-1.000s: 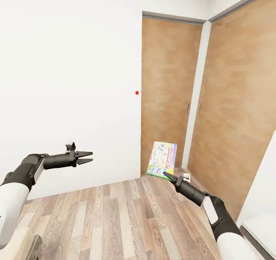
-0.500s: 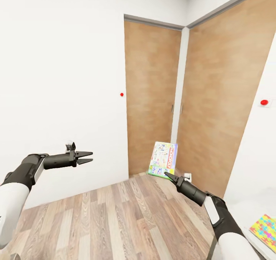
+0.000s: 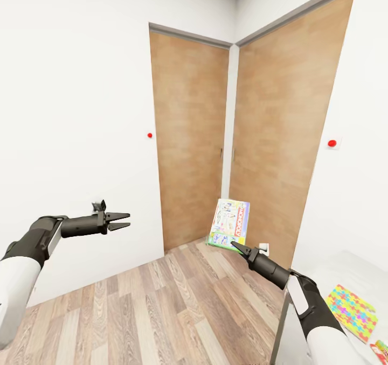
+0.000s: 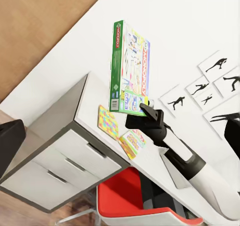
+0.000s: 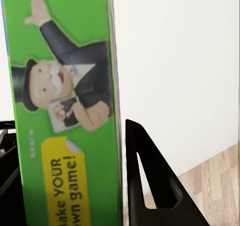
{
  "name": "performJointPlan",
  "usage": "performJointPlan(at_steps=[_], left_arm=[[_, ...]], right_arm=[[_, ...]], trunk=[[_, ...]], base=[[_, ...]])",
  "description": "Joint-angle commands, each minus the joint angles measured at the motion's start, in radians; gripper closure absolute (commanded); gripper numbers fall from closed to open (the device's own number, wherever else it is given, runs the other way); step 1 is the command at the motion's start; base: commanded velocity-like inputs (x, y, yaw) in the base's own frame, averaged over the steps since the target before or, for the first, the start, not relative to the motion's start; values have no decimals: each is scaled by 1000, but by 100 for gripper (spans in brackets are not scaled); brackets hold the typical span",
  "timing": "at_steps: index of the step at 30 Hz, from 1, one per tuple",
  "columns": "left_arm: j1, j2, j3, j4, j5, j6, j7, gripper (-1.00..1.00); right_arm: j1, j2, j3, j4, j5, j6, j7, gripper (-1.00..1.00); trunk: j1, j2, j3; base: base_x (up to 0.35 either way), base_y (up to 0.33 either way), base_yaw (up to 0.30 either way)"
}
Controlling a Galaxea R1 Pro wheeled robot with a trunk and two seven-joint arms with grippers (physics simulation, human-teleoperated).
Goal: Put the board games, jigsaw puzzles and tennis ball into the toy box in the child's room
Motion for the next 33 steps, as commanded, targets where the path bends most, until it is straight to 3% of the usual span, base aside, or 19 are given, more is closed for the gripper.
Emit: performJointPlan(at_steps=[1, 33], left_arm=[[0, 0, 1, -1, -3, 10, -5, -100], [0, 2, 1, -9, -4, 7, -5, -100]], right_arm=[[-1, 0, -1, 1, -7, 7, 1, 100], [-2, -7, -3, 1, -7, 8, 4, 100]], trunk=[[0, -1, 1], [0, -1, 29]], base=[[0, 0, -255], [0, 0, -256]])
